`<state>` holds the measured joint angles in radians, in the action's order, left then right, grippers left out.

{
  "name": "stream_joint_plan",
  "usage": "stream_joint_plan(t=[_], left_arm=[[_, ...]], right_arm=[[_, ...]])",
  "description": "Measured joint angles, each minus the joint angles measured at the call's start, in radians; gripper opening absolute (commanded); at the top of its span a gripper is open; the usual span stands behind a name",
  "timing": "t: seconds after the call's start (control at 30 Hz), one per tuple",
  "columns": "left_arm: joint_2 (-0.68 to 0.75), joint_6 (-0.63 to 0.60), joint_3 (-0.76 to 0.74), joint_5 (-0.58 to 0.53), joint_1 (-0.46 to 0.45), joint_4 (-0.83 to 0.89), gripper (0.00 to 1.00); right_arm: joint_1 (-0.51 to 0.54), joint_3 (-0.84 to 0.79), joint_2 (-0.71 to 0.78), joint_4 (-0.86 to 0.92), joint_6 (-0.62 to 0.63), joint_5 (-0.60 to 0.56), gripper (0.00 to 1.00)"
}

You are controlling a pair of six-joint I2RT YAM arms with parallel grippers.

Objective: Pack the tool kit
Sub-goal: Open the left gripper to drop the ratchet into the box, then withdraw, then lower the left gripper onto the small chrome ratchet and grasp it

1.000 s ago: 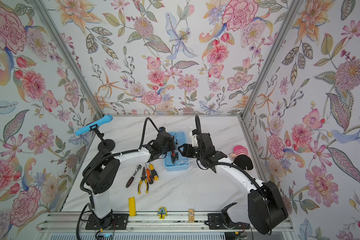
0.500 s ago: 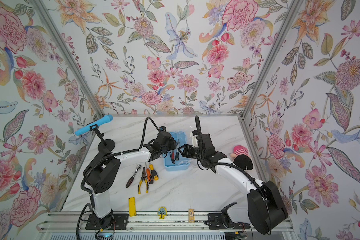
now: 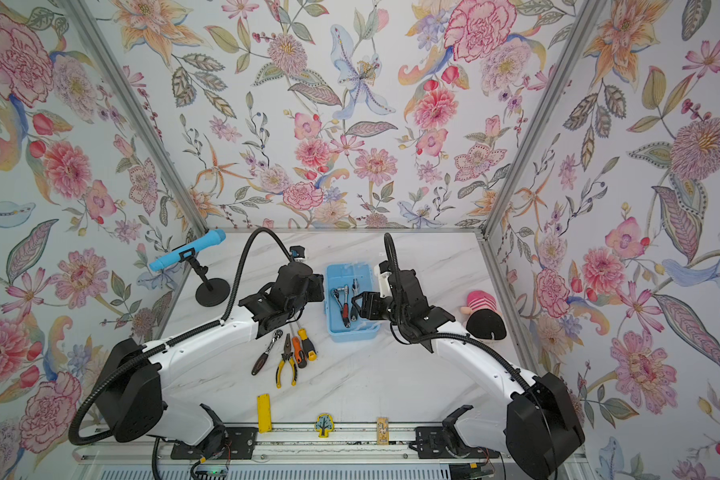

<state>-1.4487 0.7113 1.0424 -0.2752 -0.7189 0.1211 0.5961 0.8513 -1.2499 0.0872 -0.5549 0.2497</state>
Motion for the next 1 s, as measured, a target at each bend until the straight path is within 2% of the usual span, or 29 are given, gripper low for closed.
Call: stream_joint_plan(t=[0.2, 0.33, 0.57, 0.73, 1.0], left_arm=[[0.167, -0.051, -0.093, -0.004, 0.040, 0.195, 0.42], [0.217, -0.088, -0.101, 0.032, 0.076, 0.285, 0.45], [0.195, -0.155, -0.139, 0.164, 0.114, 0.366, 0.49], [0.158, -0.190, -0.163, 0.197, 0.132, 0.417, 0.50], [0.152, -0.225, -0.233, 0.250, 0.209, 0.435, 0.52]], right_arm=[[0.034, 0.014, -0.027, 0.005, 0.000, -0.008, 0.69], [0.042, 0.016, -0.066, 0.006, 0.000, -0.008, 0.70], [0.080, 0.028, -0.092, 0.006, 0.000, -0.015, 0.70], [0.081, 0.029, -0.098, 0.005, 0.000, -0.015, 0.70], [0.081, 0.029, -0.119, -0.004, -0.001, -0.014, 0.70]])
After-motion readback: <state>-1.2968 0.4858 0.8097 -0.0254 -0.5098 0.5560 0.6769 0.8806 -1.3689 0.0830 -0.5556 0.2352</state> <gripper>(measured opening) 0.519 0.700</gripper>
